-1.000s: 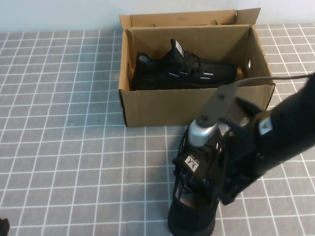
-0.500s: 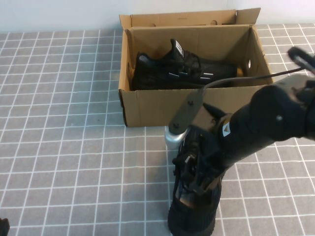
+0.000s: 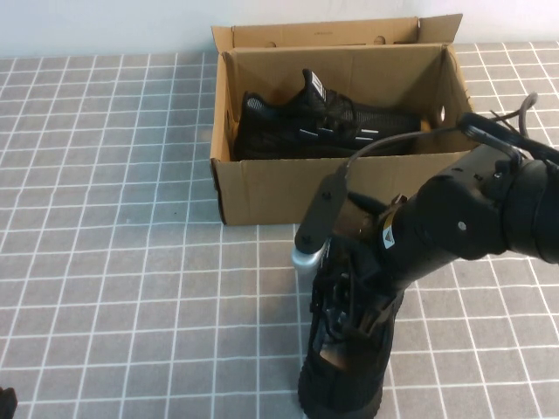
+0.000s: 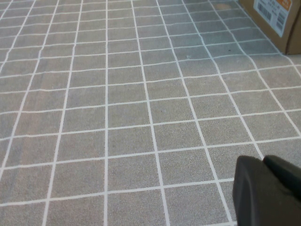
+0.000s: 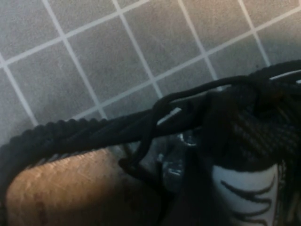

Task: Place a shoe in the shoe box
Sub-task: Pick up the shoe from the table

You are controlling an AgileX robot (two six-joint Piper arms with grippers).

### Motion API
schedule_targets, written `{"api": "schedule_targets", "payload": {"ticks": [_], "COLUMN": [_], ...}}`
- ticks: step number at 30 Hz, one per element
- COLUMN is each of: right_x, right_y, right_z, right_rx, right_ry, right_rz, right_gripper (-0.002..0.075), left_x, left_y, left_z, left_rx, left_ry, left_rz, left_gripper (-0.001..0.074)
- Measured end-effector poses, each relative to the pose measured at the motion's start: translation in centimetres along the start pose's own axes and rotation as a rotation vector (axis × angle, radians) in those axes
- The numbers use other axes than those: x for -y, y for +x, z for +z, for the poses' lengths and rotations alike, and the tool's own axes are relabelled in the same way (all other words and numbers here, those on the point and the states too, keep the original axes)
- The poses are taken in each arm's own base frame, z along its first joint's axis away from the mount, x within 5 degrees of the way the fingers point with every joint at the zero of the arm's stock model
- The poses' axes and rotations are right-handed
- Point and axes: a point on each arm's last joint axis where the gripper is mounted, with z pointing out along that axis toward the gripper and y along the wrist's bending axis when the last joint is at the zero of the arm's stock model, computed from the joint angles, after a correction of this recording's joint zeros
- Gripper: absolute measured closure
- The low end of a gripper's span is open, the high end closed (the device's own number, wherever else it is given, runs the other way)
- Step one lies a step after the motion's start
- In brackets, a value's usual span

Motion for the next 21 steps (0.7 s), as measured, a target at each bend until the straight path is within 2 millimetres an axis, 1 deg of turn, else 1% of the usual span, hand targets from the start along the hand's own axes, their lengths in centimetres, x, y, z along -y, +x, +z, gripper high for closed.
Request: {"api": "schedule_targets", "payload": {"ticks": [4,8,14,17,21], "right_x": [0.2,0.8,1.2,1.2,1.3], "right_y": [-0.4,-0.8,-1.0,-0.9,-1.0], "right_z": [-0.4,-0.9,-1.6,-1.7,-1.7], "right_rx": [-0.013,-0.022,-0.063,-0.079,-0.076], "right_ry": [0.01,0.049,0.071,0.068,0.079], "right_rz": [-0.024,-0.049,-0.037,-0.036,-0.045], "right_gripper": [0.0387,0.0407,0.0405,0.0347,0.0217], "left_x": [0.0,0.0,0.0,0.0,0.0], "left_y": [0.0,0.0,0.0,0.0,0.0], "left_z": [0.0,0.0,0.0,0.0,0.0], "left_rx": [0.0,0.0,0.0,0.0,0.0], "left_ry": [0.0,0.0,0.0,0.0,0.0], "left_rz": [0.0,0.0,0.0,0.0,0.0], "left_gripper": [0.0736,0.0736,0.0736,0.0736,0.0736]}}
